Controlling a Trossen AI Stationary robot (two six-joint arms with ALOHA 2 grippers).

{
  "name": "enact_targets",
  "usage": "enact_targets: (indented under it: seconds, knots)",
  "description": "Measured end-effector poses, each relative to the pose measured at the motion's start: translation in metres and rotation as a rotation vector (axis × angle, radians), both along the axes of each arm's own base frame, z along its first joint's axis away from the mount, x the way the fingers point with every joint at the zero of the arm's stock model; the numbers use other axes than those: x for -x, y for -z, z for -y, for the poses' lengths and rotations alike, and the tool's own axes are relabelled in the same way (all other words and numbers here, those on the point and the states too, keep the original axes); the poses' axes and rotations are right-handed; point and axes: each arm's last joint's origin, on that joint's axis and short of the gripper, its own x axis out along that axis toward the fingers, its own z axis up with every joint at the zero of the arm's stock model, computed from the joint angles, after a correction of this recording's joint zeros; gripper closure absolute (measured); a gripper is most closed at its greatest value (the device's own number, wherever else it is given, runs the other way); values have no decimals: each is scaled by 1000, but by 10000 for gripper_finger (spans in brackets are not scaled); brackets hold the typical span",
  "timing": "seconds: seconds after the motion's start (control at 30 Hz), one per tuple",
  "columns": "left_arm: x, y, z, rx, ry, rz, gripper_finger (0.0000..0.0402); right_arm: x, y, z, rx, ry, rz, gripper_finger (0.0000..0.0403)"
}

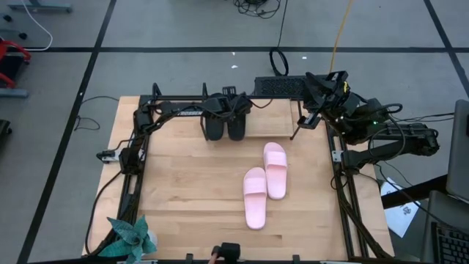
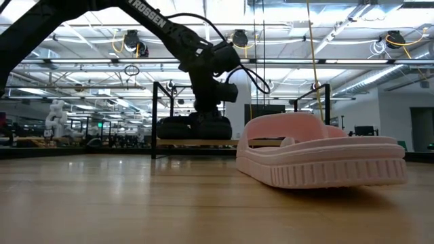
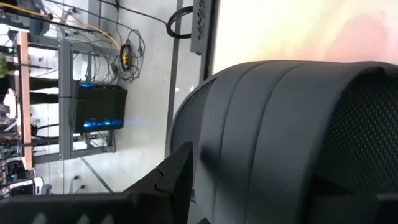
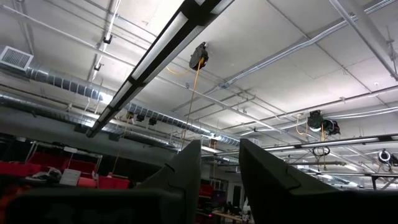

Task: Pick and place slides into the shelf
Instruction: Put the black slide on the shelf

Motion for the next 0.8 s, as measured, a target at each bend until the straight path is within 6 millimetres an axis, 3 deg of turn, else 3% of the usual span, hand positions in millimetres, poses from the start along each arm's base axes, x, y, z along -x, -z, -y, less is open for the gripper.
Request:
enact_targets:
  seconds: [0.8]
  knots:
    - [-3,0,5,23,51,-3,252,-1,0,0,0,0,-6,305]
